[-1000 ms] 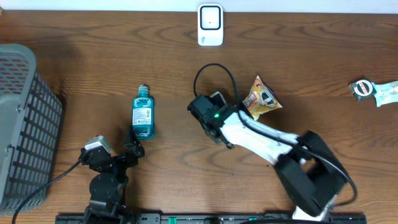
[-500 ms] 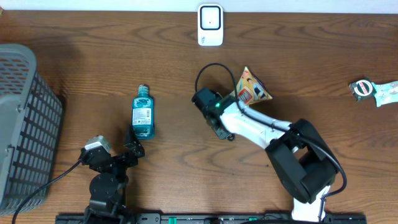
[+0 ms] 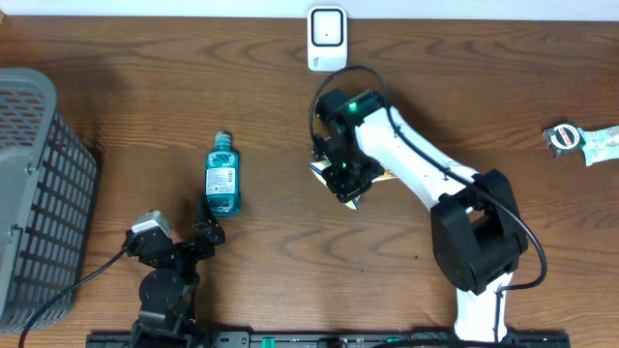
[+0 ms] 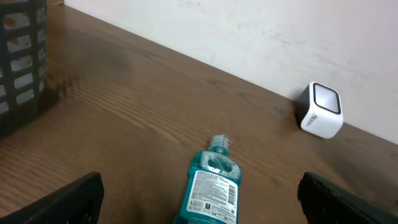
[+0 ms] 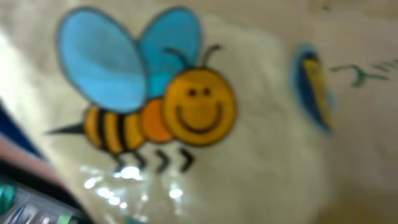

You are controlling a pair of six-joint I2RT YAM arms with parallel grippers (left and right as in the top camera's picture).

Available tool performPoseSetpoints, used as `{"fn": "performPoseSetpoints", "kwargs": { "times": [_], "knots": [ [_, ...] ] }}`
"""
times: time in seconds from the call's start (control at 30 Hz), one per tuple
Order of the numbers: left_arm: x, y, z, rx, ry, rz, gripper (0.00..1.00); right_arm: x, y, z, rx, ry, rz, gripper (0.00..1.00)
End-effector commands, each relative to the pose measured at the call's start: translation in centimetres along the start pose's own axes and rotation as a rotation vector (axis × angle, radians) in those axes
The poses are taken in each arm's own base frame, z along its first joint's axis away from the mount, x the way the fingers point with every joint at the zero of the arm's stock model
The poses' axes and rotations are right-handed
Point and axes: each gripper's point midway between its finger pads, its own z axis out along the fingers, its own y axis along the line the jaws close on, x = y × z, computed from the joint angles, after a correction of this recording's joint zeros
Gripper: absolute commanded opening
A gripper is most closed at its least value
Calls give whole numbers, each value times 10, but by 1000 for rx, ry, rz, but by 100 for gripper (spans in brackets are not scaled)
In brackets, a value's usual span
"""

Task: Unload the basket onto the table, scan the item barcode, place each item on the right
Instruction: 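Lower the snack bag and reorient it in the right gripper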

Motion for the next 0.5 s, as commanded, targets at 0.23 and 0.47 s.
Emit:
{"fn": "performPoseSetpoints", "kwargs": {
  "times": [0.23,0.47],
  "knots": [
    [12,6,2,-22,32,7,98,7,-50,-13,358,14,78,99],
    [12,6,2,-22,32,6,98,-7,-32,-26,451,-92,70,99]
  ]
}}
